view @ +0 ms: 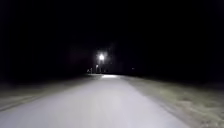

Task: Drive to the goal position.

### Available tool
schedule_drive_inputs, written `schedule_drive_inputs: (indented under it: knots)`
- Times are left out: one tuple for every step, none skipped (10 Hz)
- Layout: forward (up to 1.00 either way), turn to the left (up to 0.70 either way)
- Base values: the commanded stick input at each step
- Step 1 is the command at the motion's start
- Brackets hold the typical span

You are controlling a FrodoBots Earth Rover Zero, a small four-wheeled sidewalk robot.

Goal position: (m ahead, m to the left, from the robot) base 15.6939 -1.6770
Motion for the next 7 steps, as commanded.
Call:
schedule_drive_inputs:
  knots:
    - [1.0, 0.0]
    - [1.0, 0.0]
    - [1.0, 0.0]
    - [1.0, 0.0]
    - [1.0, 0.0]
    - [1.0, 0.0]
    - [1.0, 0.0]
